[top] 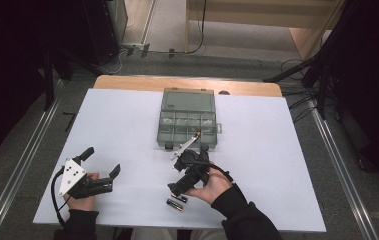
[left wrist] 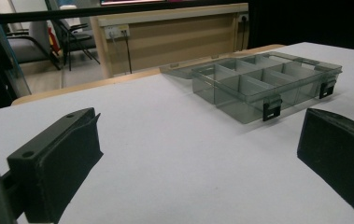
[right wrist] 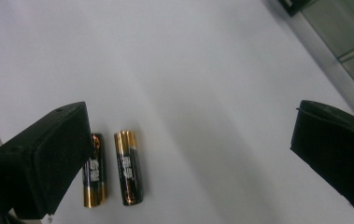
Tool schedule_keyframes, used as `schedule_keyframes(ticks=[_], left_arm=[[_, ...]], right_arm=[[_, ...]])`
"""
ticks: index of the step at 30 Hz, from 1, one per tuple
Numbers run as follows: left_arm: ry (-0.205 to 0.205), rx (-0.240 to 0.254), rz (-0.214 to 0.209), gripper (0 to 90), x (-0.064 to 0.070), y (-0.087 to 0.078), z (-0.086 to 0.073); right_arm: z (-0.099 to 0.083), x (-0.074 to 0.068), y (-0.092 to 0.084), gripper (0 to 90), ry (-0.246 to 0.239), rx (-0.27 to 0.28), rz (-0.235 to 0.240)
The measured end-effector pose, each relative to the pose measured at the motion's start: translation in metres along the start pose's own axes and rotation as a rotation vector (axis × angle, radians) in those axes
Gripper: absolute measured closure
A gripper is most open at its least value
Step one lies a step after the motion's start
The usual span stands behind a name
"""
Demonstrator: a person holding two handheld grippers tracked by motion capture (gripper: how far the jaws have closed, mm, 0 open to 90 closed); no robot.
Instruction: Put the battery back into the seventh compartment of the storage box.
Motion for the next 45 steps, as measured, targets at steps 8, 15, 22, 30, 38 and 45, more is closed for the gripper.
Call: schedule_keyframes(ticks=[8, 15, 22, 30, 38, 45], left_arm=[[0.006, -0.003, -0.001, 0.0, 0.0, 0.001, 0.0], [0.006, -0.002, -0.002, 0.0, 0.0, 0.001, 0.0], [0.003, -0.001, -0.003, 0.0, 0.0, 0.0, 0.0], [0.005, -0.001, -0.004, 0.0, 0.0, 0.001, 0.0], [0.009, -0.005, -0.006, 0.0, 0.0, 0.001, 0.0], [0.008, -0.004, -0.007, 0.0, 0.0, 0.001, 0.0]], right_arm=[[-0.006, -0.006, 0.012, 0.0, -0.051, -0.091, -0.057], [-0.007, -0.01, 0.02, 6.9, -0.102, -0.146, -0.055], [-0.01, -0.014, 0.026, 18.8, -0.12, -0.2, -0.051], [-0.011, -0.018, 0.026, 44.0, -0.149, -0.22, -0.003], [-0.014, -0.028, 0.03, 71.0, -0.179, -0.264, 0.014], [-0.016, -0.027, 0.028, 77.4, -0.15, -0.259, 0.025]])
Point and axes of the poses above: each handheld gripper's, and its own axes: y roughly forward along the jaws, z roughly out of its top, x roughly to its right, the point moved 4 cm from there along y, roughly forward along the jaws, and after that the axes turned 10 degrees about -x, right-handed, at the moved point
